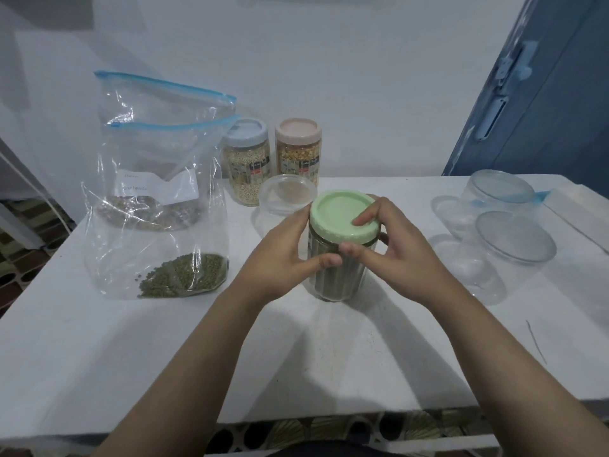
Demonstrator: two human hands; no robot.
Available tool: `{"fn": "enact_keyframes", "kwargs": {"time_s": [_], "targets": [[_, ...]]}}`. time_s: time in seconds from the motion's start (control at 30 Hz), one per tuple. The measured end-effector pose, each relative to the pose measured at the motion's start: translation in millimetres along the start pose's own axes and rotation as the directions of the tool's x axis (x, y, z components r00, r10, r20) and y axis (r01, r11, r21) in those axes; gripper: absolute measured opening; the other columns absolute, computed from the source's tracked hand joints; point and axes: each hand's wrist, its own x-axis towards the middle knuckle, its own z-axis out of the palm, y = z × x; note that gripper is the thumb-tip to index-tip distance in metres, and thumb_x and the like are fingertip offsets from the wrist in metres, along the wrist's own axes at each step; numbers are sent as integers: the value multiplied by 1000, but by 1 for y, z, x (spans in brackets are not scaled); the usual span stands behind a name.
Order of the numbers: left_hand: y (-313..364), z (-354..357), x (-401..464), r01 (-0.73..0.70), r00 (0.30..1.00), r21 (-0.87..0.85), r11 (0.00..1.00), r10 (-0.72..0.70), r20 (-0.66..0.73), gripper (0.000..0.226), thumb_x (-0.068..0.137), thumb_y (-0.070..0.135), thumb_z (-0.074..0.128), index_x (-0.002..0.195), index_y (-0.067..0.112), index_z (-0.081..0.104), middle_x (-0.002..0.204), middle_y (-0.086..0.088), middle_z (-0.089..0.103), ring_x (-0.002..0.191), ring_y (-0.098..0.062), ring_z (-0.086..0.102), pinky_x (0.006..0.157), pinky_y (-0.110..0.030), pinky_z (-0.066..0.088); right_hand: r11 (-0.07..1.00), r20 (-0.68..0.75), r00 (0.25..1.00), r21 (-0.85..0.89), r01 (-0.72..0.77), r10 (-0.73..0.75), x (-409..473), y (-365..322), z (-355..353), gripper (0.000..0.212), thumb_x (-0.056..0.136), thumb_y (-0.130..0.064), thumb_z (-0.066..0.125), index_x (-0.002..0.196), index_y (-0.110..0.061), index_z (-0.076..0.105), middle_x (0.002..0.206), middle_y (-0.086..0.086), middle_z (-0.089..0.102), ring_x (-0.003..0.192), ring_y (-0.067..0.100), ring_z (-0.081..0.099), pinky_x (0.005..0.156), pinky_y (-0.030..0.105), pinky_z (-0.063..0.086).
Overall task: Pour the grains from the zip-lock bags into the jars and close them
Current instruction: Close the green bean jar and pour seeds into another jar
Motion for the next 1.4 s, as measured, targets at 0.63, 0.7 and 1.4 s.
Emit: {"fn": "enact_keyframes", "kwargs": {"time_s": [0.63, 0.7, 1.4], "targets": [[-68, 7, 51, 84, 908, 257, 963, 33, -418, 42, 91, 33, 66, 129, 20, 53, 148, -1, 34, 140, -22, 33, 105, -45, 42, 986, -470, 881, -111, -122, 56, 142, 70, 4, 45, 85, -32, 75, 111, -8, 47, 119, 4, 40, 114, 17, 41, 97, 40, 47], [-70, 6, 51, 74, 910, 242, 967, 34, -413, 43, 92, 33, 65, 131, 20, 52, 149, 0, 33, 139, -18, 34, 107, -40, 40, 985, -468, 880, -96, -144, 83, 158, 76, 2, 44, 85, -31, 75, 111, -9, 47, 122, 4, 39, 113, 15, 40, 99, 39, 46], [-75, 30, -33, 162, 982, -385, 908, -188, -29, 107, 58, 42, 91, 146, 31, 30, 147, 15, 40, 138, -4, 39, 112, -47, 40, 998, -19, 999, -45, -39, 38, 2, 17, 65, 68, 58, -66, 73, 112, -35, 47, 130, -11, 35, 126, -2, 36, 99, 7, 30]]}}
